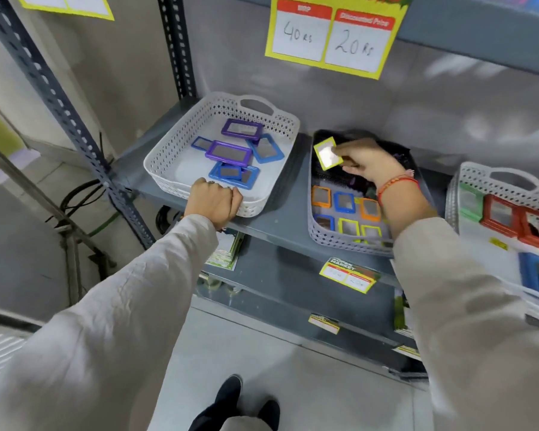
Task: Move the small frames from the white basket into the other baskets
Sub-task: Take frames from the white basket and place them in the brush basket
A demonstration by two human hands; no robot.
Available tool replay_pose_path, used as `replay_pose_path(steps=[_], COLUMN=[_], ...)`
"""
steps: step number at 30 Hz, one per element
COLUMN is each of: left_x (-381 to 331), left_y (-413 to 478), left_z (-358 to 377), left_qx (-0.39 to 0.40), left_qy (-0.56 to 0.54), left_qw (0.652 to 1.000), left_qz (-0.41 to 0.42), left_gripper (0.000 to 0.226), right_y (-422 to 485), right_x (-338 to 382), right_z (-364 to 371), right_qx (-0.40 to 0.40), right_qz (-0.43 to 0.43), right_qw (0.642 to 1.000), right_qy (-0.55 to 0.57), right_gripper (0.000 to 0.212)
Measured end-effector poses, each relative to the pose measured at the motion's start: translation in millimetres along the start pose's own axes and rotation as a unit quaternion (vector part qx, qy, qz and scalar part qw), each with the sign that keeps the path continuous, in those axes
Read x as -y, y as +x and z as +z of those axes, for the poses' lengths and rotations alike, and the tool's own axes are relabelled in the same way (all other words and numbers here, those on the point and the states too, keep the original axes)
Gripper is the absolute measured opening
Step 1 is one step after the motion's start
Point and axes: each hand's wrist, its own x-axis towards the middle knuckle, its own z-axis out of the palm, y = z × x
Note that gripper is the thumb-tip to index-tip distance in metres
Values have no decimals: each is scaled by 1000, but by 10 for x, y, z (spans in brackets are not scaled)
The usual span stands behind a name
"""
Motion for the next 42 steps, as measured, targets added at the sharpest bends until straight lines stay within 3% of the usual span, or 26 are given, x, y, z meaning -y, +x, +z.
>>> replay_pose_path(steps=[6,11,19,24,27,33,36,40,42], left_x=[-18,-22,-12,-23,-10,-7,1,11,13], left_y=[-18,-9,-5,-29,-19,-7,-8,-1,9], left_z=[-40,-27,-3,48,81,122,126,146,170], left_qx=[35,45,19,-7,-10,-56,-58,-80,-100], left_qy=[5,-1,20,-9,2,-6,-8,-25,-29], left_qw=[999,999,1000,1000,1000,998,998,997,995], left_qz=[-5,-6,8,-2,-4,-13,0,6,5], left_gripper=[50,53,46,63,51,51,48,48,49], right_y=[-269,-337,-355,-325,-311,-293,-191,-49,32], right_x=[-433,-734,-1004,-1047,-1048,-1040,-928,-521,-310], right_z=[-690,-882,-885,-872,-869,-868,-836,-578,-357], right_qx=[-12,-14,4,0,8,7,-18,-64,-76], right_qz=[60,147,199,215,225,219,206,103,51], right_qw=[993,965,944,933,924,922,933,934,942], right_qy=[-96,-215,-264,-288,-309,-320,-296,-335,-323], right_gripper=[19,15,17,23,24,29,20,15,22])
